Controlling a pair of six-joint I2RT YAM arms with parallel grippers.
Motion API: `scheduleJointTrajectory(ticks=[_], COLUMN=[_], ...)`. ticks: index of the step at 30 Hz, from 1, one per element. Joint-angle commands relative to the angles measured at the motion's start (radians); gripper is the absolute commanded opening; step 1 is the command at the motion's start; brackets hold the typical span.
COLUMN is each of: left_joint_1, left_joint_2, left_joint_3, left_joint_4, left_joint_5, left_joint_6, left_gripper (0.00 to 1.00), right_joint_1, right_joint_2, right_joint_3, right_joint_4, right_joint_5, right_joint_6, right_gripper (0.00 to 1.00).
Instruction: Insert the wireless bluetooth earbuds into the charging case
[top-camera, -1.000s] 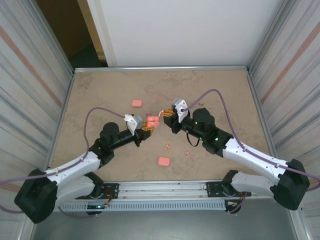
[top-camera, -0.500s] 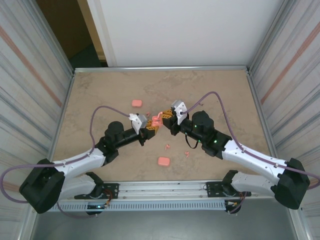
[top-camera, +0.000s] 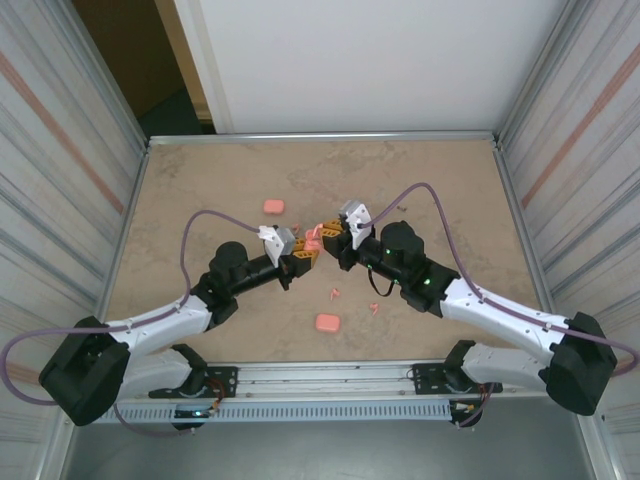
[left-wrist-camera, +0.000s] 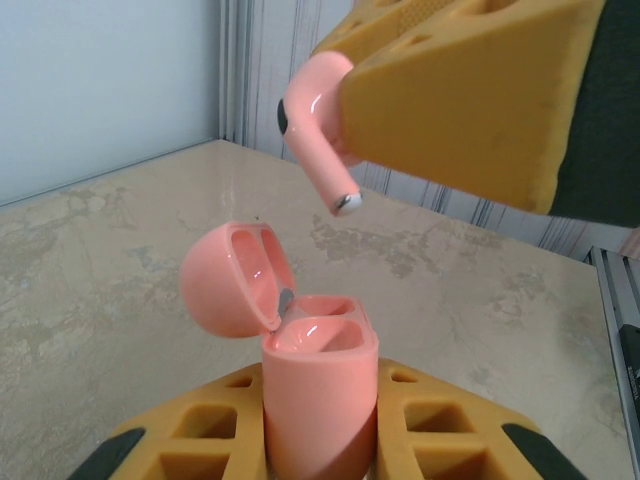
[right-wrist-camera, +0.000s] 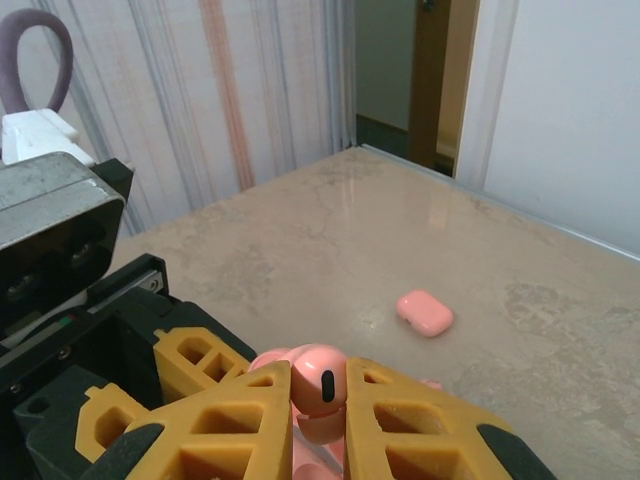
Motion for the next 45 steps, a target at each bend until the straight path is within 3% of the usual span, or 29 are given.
scheduleJointTrajectory(ticks=[1,19,30,38,45], left_joint_1=[-0.011,-0.011,-0.012,-0.011,-0.012], left_joint_2=[-0.008,-0.03,-0.039,-0.053,-0.064], left_joint_3=[0.026,0.025,0.021,0.01,0.005], left_joint_4=[0.039,0.022,0.028,0.046,0.049], left_joint_5=[0.0,-0.013,0.005,0.016,0.025], left_joint_6=[-0.007,0.002,0.004,0.005,0.004], left_gripper=[0.0,0.0,0.0,0.0,0.0], right_joint_1=[0.01,0.016,0.016,0.016,0.012], right_joint_2=[0.025,0.055,0.054,0.036,-0.018], right_joint_3=[0.0,0.011,0.032,0.069,0.125], right_joint_4=[0.006,-0.027,-0.065,-0.106,-0.176], right_joint_5=[-0.025,-0.085,-0.157,-0.191,-0.133], right_joint_6=[0.016,0.018,0.019,0.007,-0.019], right_gripper=[0.16,0.16,0.21,0.31,0.53])
